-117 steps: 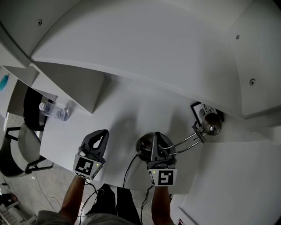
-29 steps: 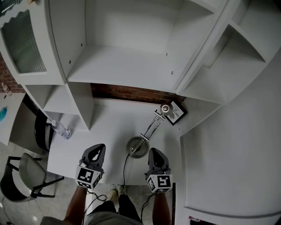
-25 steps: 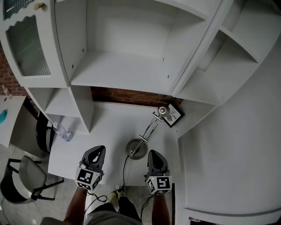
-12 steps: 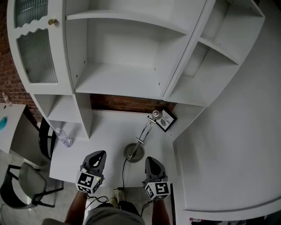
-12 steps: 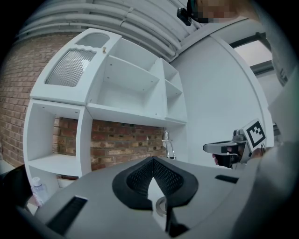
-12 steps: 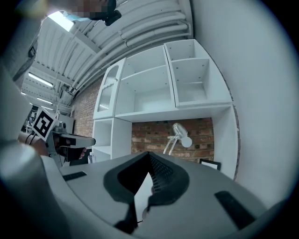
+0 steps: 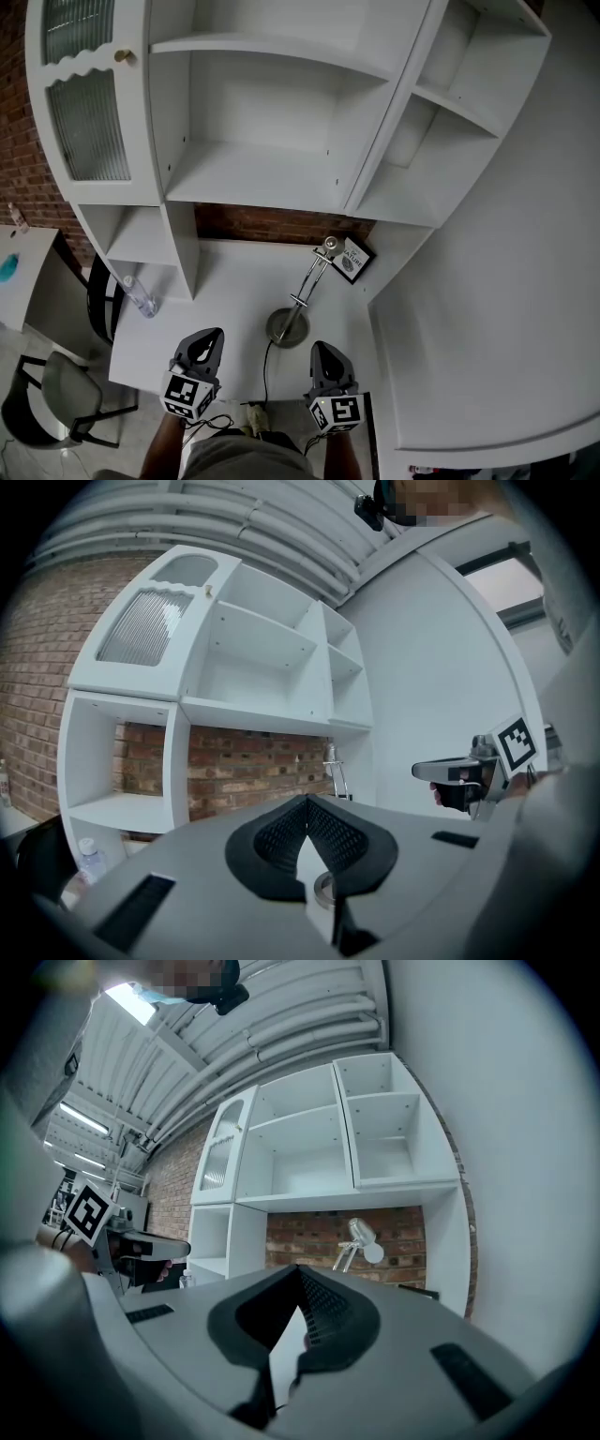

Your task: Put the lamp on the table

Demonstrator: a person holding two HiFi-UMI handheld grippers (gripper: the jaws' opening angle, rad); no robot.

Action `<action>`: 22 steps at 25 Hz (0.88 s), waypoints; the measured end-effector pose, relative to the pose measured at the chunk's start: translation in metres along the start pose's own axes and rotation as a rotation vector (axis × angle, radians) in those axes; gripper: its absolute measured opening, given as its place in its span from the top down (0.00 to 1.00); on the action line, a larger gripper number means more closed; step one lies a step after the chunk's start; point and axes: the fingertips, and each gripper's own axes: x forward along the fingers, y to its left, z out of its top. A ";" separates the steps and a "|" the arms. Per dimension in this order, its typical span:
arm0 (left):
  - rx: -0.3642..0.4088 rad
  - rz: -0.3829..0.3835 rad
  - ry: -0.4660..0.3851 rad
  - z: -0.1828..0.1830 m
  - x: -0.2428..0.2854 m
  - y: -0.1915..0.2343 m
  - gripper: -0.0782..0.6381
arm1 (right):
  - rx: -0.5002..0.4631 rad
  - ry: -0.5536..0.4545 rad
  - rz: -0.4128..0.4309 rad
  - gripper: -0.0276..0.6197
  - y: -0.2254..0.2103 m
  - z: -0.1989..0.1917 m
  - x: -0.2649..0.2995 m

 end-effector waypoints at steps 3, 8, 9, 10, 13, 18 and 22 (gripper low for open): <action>0.003 0.007 0.001 0.000 0.000 0.001 0.89 | -0.004 -0.002 -0.003 0.92 0.000 0.001 -0.001; 0.004 0.003 -0.015 0.004 0.001 -0.001 0.89 | 0.000 -0.003 -0.001 0.92 -0.001 0.000 -0.001; 0.004 0.003 -0.012 0.004 0.001 -0.001 0.89 | 0.000 -0.003 0.000 0.92 -0.001 0.000 -0.001; 0.003 0.004 -0.009 0.003 0.001 0.000 0.89 | 0.001 -0.004 0.001 0.92 0.000 0.000 -0.001; 0.007 0.008 -0.008 0.003 0.002 0.001 0.89 | 0.005 -0.002 0.001 0.92 0.001 0.000 0.000; 0.012 0.004 -0.016 0.005 0.003 0.000 0.89 | 0.000 -0.004 0.002 0.92 0.001 -0.001 0.002; 0.015 0.004 -0.019 0.007 0.003 0.001 0.89 | -0.004 -0.005 0.005 0.92 0.004 0.000 0.003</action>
